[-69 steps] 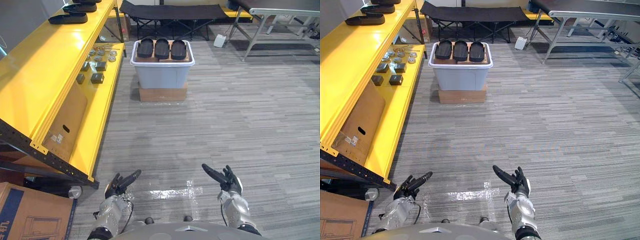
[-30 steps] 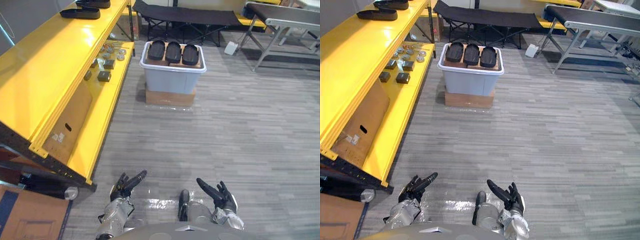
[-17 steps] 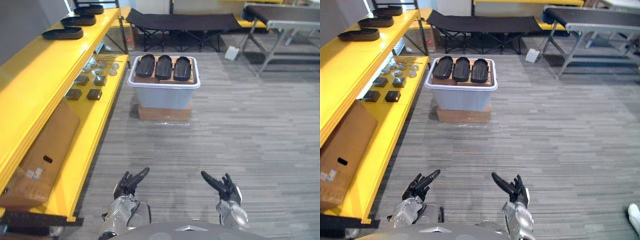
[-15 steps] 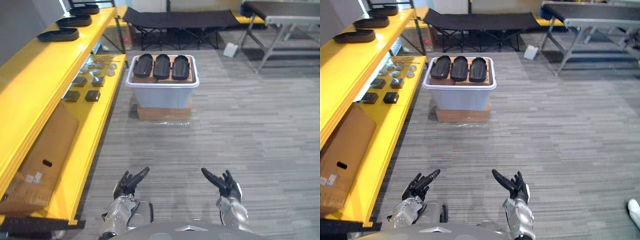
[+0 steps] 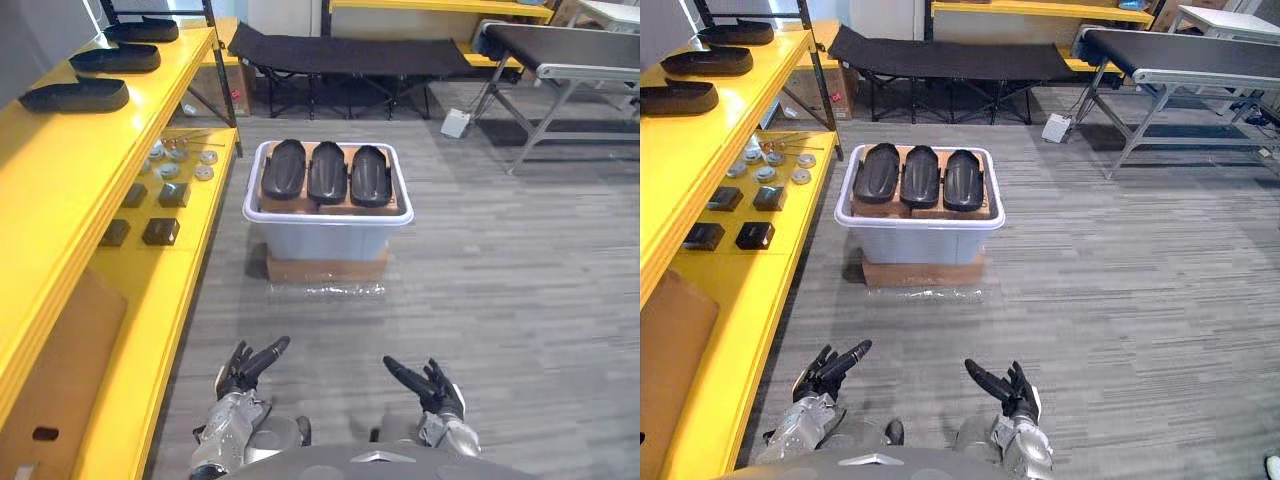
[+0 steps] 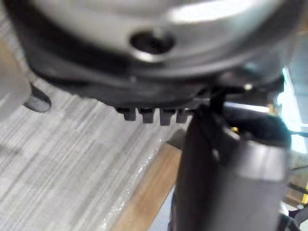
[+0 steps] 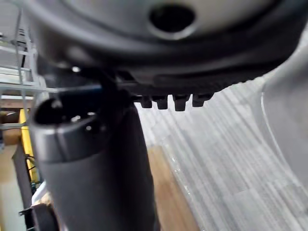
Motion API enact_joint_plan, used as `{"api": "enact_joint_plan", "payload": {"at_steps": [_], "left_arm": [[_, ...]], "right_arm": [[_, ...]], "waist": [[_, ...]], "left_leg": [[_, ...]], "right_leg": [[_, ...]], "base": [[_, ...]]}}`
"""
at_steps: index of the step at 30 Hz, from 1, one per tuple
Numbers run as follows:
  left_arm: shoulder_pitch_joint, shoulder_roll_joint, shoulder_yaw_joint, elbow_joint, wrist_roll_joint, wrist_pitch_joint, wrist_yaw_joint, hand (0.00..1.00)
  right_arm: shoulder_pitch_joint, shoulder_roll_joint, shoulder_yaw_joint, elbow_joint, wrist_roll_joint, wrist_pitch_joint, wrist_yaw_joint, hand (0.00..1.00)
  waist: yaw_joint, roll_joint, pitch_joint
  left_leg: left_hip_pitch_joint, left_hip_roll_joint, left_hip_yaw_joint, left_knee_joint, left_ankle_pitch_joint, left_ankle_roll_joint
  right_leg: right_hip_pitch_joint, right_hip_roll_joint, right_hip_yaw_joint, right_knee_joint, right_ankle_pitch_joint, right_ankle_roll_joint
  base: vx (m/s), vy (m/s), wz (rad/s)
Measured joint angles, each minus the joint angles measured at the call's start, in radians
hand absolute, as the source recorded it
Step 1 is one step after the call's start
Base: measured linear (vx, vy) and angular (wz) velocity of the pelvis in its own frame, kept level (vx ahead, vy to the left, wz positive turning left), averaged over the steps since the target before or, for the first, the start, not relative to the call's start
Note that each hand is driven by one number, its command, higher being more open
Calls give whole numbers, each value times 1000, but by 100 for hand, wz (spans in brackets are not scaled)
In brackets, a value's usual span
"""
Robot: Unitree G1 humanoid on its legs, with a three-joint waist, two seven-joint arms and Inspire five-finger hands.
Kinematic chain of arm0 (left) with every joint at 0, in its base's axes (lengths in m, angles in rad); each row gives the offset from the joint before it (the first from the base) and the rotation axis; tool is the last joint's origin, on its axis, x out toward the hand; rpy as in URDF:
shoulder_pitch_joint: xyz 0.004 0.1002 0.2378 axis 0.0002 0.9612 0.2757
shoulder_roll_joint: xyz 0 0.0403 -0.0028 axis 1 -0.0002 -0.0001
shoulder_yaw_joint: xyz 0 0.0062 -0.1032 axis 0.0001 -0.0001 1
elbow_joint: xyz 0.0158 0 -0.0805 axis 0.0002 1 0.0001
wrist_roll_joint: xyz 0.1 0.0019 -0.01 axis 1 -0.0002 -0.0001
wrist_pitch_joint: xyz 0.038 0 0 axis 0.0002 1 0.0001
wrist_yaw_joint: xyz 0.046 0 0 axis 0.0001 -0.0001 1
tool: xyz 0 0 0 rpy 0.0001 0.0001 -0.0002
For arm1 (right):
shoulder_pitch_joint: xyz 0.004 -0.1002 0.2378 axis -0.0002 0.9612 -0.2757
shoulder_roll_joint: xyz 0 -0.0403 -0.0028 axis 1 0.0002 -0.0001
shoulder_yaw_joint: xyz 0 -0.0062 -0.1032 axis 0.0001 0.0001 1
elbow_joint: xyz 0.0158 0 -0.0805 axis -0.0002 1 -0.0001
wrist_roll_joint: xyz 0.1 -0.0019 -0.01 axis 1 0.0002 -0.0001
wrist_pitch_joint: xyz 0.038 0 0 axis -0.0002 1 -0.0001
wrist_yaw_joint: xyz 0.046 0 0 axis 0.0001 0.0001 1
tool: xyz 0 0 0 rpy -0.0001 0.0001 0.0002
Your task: Walk over and take three plastic housings, then place them on the shelf
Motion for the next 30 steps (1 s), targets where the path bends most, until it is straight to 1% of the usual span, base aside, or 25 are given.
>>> {"api": "enact_joint_plan", "payload": {"at_steps": [2,3,4,5,6,7,8,9,10,11,12,13,14,15,16,17,18,19,20,21,22,23,25,27,30], "left_arm": [[3,-5,4,5,-5,2,-5,100],[3,-7,9,6,-7,3,-7,100],[2,-7,17,6,-12,4,-10,100],[2,-7,27,4,-24,3,-12,100],[2,-6,29,4,-34,3,-12,100],[5,-5,39,4,-44,3,-12,100],[8,-4,43,4,-47,3,-11,100],[-5,-26,51,26,-53,7,-7,100],[7,-50,48,27,-76,8,-10,100],[9,-50,35,35,-82,13,-25,100],[5,-50,35,35,-81,17,-28,100],[5,-50,43,35,-80,17,-29,100],[9,-49,48,31,-75,18,-29,100],[8,-47,48,31,-69,14,-28,100],[6,-48,43,31,-50,3,-30,100],[6,-47,24,31,-33,-5,-37,100],[4,-47,18,31,-32,-6,-39,100],[3,-46,14,31,-31,-6,-40,100],[3,-46,14,32,-31,-6,-35,100],[3,-46,11,32,-30,-6,-26,100],[1,-41,6,32,-23,-3,-19,100],[1,-36,6,31,-11,-3,-13,100],[12,-15,6,30,5,-3,-1,100],[22,-1,6,25,4,-1,4,100],[51,10,11,12,-1,-1,5,100]], "right_arm": [[16,-1,-22,-1,-1,-14,2,100],[18,1,-35,-4,-2,-21,3,100],[27,6,-53,-5,-11,-30,3,100],[37,11,-55,-6,-34,-35,4,100],[42,12,-55,-5,-41,-35,5,100],[53,28,-54,-6,-50,-35,10,100],[59,39,-54,-7,-54,-35,10,100],[47,16,-63,-6,-70,-32,21,100],[40,-2,-63,-19,-69,-34,15,100],[27,-7,-68,-25,-67,-35,2,100],[23,-6,-65,-35,-68,-35,-1,100],[17,-3,-44,-54,-67,-35,-8,100],[15,-3,-28,-68,-67,-35,-13,100],[19,-3,-27,-68,-67,-35,-13,100],[18,-5,-26,-73,-69,-34,-14,100],[27,-8,-28,-107,-76,-34,-22,100],[33,-14,-28,-132,-86,-33,-29,100],[48,-25,-24,-190,-106,-29,-40,100],[59,-28,-19,-226,-112,-26,-41,100],[93,-33,-9,-317,-115,-18,-43,100],[121,-30,-6,-406,-113,-2,-44,100],[131,-26,-2,-448,-114,10,-44,100],[188,-27,30,-605,-113,40,-40,100],[214,-22,48,-684,-111,53,-36,100],[230,-21,63,-749,-106,64,-19,100]], "waist": [[-6,12,-4],[-7,16,-5],[-8,19,-10],[-9,14,-14],[-8,9,-18],[-3,-17,-35],[-3,-32,-44],[-4,7,-47],[-8,28,-58],[-10,43,-62],[-10,46,-64],[-9,49,-59],[0,47,-46],[2,45,-44],[7,35,-41],[9,45,-44],[7,51,-43],[-2,57,-42],[-8,58,-42],[-16,63,-42],[-17,62,-39],[-19,52,-37],[-37,2,-35],[-41,-12,-41],[-42,-15,-43]], "left_leg": [[30,29,-24,2,-22,-22],[46,45,-42,6,-41,-36],[65,65,-63,9,-62,-61],[83,83,-65,7,-83,-96],[93,89,-66,6,-93,-112],[120,100,-67,2,-125,-155],[131,101,-67,1,-140,-168],[149,150,-73,7,-159,-178],[139,177,-68,47,-147,-199],[99,200,-61,142,-134,-219],[64,207,-58,224,-121,-229],[-27,229,-45,430,-63,-231],[-79,261,-13,551,-82,-247],[-92,270,12,556,-94,-248],[-109,285,74,498,-105,-243],[-116,296,126,380,-104,-240],[-117,298,140,313,-96,-232],[-119,298,157,193,-65,-225],[-119,297,160,140,-36,-225],[-114,292,160,50,49,-229],[-99,287,162,0,100,-239],[-81,271,170,-29,111,-232],[-30,222,202,-146,139,-214],[-8,200,219,-194,154,-202],[29,172,251,-221,162,-191]], "right_leg": [[-1,8,-39,-225,8,1],[-4,13,-33,-343,19,15],[-12,23,-11,-476,53,23],[-15,27,0,-562,105,23],[-15,28,5,-590,138,21],[-1,28,-5,-632,237,1],[7,20,-12,-634,286,-13],[10,56,-40,-594,294,-28],[20,77,-63,-579,245,-55],[39,104,-74,-588,229,-73],[57,120,-76,-606,221,-81],[113,148,-77,-661,213,-94],[184,165,-86,-709,217,-104],[213,167,-93,-728,218,-105],[256,166,-99,-763,218,-105],[288,165,-103,-797,218,-105],[300,164,-104,-811,219,-102],[311,160,-108,-827,218,-93],[312,159,-109,-828,215,-88],[310,159,-108,-827,208,-77],[307,154,-101,-820,199,-64],[309,140,-98,-816,197,-58],[306,98,-95,-819,193,-30],[301,78,-92,-819,193,-17],[314,53,-71,-818,193,3]], "base": [[356,-76,57],[455,-157,46],[577,-248,56],[500,-257,45],[633,-414,36],[550,-395,25],[556,-429,26],[416,-325,24],[469,-396,16],[515,-441,10],[388,-374,4],[337,-325,3],[304,-281,2],[313,-292,3],[270,-218,5],[188,-127,7],[174,-43,4],[127,8,3],[151,62,0],[153,133,-4],[162,158,-6],[148,167,-4],[138,148,-1],[115,119,-11],[98,115,-20]]}}
